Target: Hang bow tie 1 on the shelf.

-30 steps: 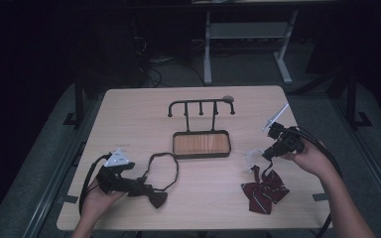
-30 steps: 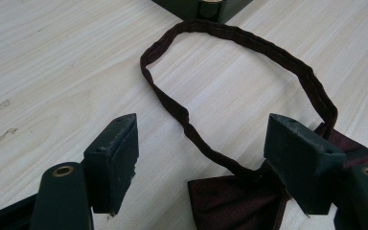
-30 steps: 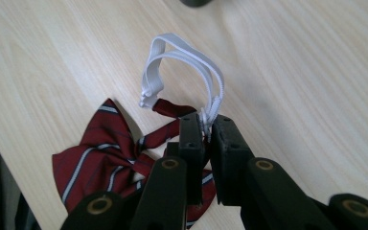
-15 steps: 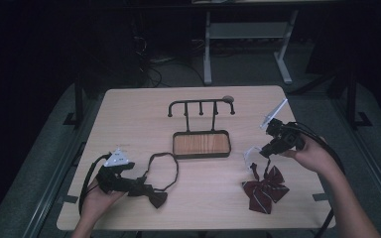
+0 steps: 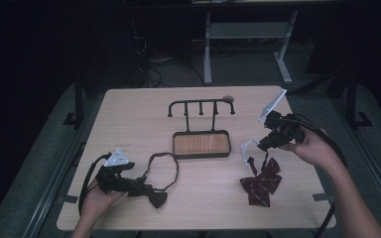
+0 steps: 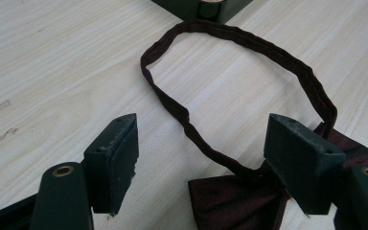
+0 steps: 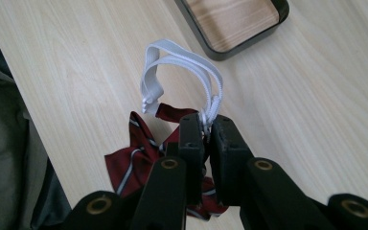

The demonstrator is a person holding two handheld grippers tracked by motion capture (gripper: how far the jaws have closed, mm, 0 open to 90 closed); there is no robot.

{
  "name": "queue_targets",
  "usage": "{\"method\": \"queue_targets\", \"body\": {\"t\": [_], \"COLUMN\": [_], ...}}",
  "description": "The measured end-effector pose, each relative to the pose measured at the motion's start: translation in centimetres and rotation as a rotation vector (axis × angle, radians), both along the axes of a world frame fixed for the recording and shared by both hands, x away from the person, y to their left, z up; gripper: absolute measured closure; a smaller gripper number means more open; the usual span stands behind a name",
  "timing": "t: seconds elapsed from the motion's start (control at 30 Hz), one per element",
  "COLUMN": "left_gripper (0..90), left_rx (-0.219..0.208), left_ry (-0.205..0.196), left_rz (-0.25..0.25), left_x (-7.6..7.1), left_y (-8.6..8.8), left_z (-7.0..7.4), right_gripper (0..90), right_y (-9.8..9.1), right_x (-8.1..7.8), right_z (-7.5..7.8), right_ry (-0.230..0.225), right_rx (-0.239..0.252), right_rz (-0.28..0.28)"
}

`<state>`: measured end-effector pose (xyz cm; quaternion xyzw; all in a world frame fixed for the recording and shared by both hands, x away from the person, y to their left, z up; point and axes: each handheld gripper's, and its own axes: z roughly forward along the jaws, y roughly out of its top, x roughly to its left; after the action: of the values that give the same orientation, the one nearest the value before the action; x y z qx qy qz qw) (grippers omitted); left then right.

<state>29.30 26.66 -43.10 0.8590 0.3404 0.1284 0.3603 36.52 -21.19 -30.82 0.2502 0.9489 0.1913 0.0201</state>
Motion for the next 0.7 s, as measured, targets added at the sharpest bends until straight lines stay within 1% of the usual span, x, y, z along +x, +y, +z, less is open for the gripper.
{"method": "queue_targets", "body": {"t": [0.33, 0.4, 0.7], "left_gripper": [28.4, 28.4, 28.4], "left_rx": [-0.003, -0.002, -0.002], "left_ry": [0.000, -0.001, -0.001], "left_rz": [0.000, -0.001, -0.001], "left_x": [0.0, 0.0, 0.0], "left_y": [0.0, 0.0, 0.1], "left_z": [0.0, 0.0, 0.0], "right_gripper": [83.1, 83.1, 83.1], "right_y": [0.8, 1.0, 1.4], "right_x": [0.2, 0.4, 0.9], "right_z": [1.2, 1.6, 2.3], "right_ry": [-0.021, -0.024, -0.032], "right_rx": [-0.005, -0.002, 0.010], "right_rz": [0.010, 0.010, 0.012]}}
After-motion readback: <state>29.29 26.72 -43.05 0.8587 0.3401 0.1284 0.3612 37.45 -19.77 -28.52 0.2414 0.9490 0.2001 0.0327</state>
